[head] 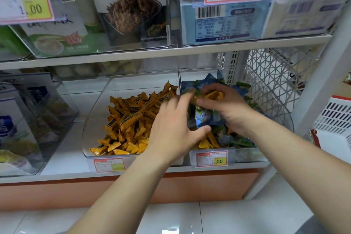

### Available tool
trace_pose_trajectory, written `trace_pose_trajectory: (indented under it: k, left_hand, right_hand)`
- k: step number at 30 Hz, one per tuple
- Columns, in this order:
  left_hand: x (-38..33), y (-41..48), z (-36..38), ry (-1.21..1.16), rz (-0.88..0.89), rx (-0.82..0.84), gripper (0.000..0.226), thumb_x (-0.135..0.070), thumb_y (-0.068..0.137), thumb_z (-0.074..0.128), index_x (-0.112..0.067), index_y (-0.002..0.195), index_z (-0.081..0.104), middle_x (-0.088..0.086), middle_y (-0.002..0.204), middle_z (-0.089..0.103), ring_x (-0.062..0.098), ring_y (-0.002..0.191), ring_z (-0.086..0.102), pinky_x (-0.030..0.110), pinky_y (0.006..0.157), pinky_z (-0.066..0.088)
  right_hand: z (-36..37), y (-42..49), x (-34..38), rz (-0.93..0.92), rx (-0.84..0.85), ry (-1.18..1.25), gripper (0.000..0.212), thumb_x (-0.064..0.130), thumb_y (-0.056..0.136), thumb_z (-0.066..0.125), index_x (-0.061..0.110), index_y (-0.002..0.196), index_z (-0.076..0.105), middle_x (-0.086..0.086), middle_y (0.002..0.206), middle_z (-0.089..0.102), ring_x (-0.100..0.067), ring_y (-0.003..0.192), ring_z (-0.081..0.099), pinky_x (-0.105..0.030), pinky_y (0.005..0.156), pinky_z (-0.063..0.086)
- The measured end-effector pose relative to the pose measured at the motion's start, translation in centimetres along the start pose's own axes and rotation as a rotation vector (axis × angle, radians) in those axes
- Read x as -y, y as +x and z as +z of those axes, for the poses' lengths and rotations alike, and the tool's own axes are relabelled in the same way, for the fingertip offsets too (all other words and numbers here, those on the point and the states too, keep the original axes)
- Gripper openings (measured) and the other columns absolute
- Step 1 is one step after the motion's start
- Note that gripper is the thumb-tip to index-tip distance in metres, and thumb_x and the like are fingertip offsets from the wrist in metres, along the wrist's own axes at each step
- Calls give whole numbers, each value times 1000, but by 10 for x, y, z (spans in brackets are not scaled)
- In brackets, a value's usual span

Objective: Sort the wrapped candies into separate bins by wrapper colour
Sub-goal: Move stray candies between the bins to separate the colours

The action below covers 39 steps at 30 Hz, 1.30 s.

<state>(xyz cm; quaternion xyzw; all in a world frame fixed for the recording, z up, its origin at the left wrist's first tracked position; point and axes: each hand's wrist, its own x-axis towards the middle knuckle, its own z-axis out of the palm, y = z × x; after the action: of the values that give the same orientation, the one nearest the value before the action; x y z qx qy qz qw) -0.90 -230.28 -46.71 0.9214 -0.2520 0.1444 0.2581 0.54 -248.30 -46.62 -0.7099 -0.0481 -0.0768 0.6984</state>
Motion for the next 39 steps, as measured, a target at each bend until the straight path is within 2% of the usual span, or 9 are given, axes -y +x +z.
trace_pose_trajectory:
  k: [7, 12, 17, 21, 24, 30, 34, 37, 39]
  left_hand:
    - [-2, 18, 9, -199, -30, -156, 52, -48, 86, 67, -37, 134, 53, -2, 116, 69, 21, 107, 63, 40, 87, 53]
    - [5, 26, 15, -275, -113, -179, 39, -47, 86, 69, -34, 122, 65, -9, 110, 73, 13, 102, 67, 37, 84, 55]
    - [9, 29, 16, -266, -150, -189, 34, -52, 85, 61, -36, 115, 67, -12, 102, 73, 11, 95, 68, 37, 79, 57]
    - [14, 33, 14, -252, -184, -168, 38, -54, 85, 59, -34, 116, 69, -11, 103, 74, 13, 97, 68, 36, 82, 57]
    - [15, 37, 11, -316, -203, -163, 31, -48, 86, 66, -31, 112, 72, -20, 90, 70, 0, 88, 66, 19, 77, 52]
    - [17, 40, 2, -520, -297, -204, 15, -44, 89, 69, -31, 82, 68, -16, 76, 68, -11, 73, 61, 4, 57, 39]
    - [21, 37, -1, -491, -350, -177, 33, -52, 88, 67, -21, 95, 75, -11, 86, 71, -2, 80, 62, 4, 60, 39]
    - [23, 37, -3, -535, -363, -124, 33, -47, 82, 75, -20, 101, 76, -8, 94, 74, 6, 91, 66, 17, 75, 49]
    - [21, 36, -4, -558, -365, -75, 36, -45, 79, 79, -20, 104, 75, -8, 96, 73, 3, 92, 66, 15, 75, 50]
  right_hand:
    - [9, 4, 3, 95, 5, 110, 9, 17, 85, 75, 17, 94, 74, -7, 96, 75, -18, 91, 72, -24, 72, 55]
    - [3, 6, 5, 190, 20, 205, 13, 22, 96, 61, 17, 99, 73, -18, 107, 71, -36, 97, 70, -43, 74, 59]
    - [1, 8, 6, 217, 77, 202, 27, 6, 94, 48, 6, 111, 70, -25, 118, 66, -43, 113, 62, -54, 98, 48]
    - [3, 7, 8, 167, 64, 24, 29, 7, 97, 50, 22, 97, 75, -5, 92, 76, -22, 89, 72, -35, 71, 57]
    - [1, 8, 10, 104, 39, -74, 23, 11, 96, 54, 20, 105, 73, 1, 93, 76, -12, 86, 72, -20, 61, 53]
    - [-6, 12, 12, 89, -18, 8, 15, 8, 94, 61, 16, 101, 70, -3, 87, 75, -20, 81, 73, -33, 70, 59]
    - [-16, 9, 14, 106, 59, -88, 33, -12, 87, 56, 14, 103, 70, -7, 91, 76, -24, 80, 75, -30, 71, 60]
    - [-22, 8, 16, 101, 35, -113, 24, -3, 92, 62, 8, 111, 69, -11, 89, 76, -25, 71, 74, -29, 63, 61]
    - [-25, 8, 18, 95, -16, -156, 18, 8, 96, 62, 11, 111, 70, -10, 80, 75, -24, 61, 72, -29, 55, 58]
